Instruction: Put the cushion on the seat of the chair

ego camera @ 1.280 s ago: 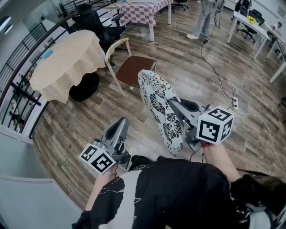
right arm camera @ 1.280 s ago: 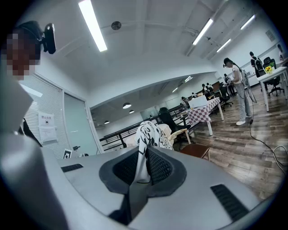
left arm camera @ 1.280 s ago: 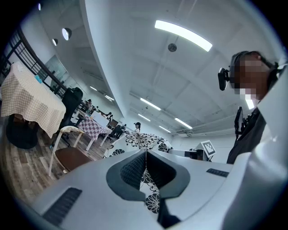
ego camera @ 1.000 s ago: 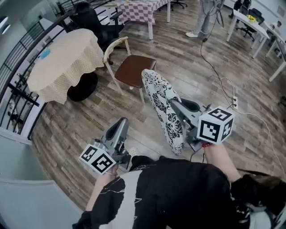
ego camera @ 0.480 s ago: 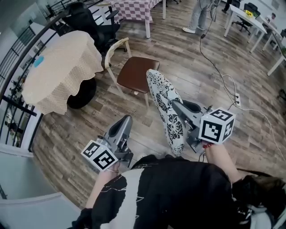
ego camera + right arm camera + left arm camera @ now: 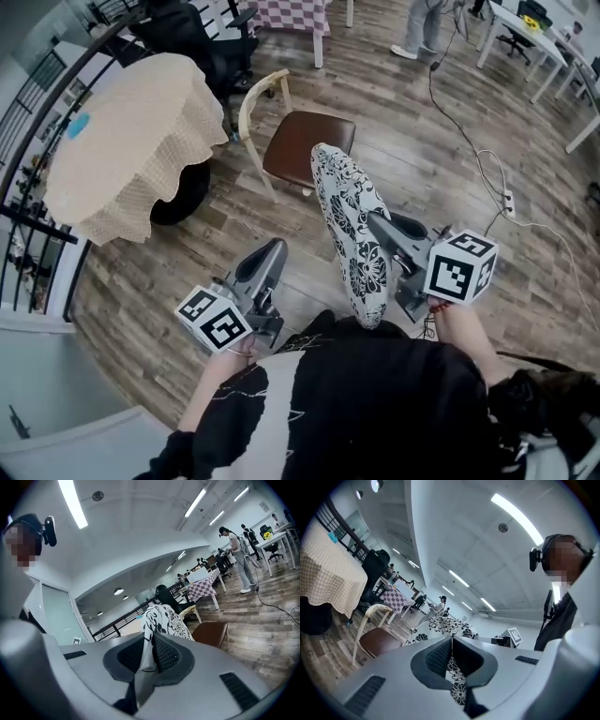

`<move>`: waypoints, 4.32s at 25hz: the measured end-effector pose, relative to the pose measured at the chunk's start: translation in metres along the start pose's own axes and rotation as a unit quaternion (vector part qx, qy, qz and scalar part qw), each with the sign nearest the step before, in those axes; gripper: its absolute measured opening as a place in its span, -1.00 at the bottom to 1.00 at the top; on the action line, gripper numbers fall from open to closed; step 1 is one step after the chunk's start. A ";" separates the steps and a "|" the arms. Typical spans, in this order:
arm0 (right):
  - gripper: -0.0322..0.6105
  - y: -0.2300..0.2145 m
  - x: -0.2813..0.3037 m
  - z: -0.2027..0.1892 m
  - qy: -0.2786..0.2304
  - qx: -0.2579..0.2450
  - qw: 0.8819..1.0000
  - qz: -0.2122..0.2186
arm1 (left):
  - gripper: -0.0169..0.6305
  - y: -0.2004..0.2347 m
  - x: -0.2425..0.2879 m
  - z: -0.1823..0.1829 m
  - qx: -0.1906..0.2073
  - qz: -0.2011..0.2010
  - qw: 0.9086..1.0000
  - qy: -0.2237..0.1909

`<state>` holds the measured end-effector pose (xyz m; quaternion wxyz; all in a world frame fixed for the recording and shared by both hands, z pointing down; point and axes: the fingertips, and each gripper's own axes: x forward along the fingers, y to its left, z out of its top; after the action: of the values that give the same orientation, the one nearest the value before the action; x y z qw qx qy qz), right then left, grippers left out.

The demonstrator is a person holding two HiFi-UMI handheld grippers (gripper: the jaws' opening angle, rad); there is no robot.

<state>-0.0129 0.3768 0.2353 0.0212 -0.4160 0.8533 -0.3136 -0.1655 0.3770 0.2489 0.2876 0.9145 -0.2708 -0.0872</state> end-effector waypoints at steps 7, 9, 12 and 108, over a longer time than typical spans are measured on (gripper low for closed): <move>-0.77 -0.008 0.047 -0.002 0.010 0.039 0.999 0.016 | -0.89 0.039 0.001 0.007 -0.007 0.021 1.000 -0.006; -0.77 -0.023 0.063 0.012 0.014 0.043 0.999 0.018 | -0.89 0.055 0.018 0.019 -0.019 0.026 0.999 -0.019; -0.77 -0.043 0.086 0.034 0.021 0.045 0.998 0.026 | -0.89 0.069 0.041 0.037 -0.030 0.029 0.999 -0.029; -0.77 -0.272 0.459 0.080 0.202 0.119 0.972 -0.011 | -0.90 0.396 0.242 0.145 -0.075 0.100 0.989 0.077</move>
<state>-0.0995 -0.1206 0.4247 -0.1055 -0.3480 0.7917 -0.4910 -0.1847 -0.0971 0.3560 0.3828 0.8628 -0.3303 -0.0076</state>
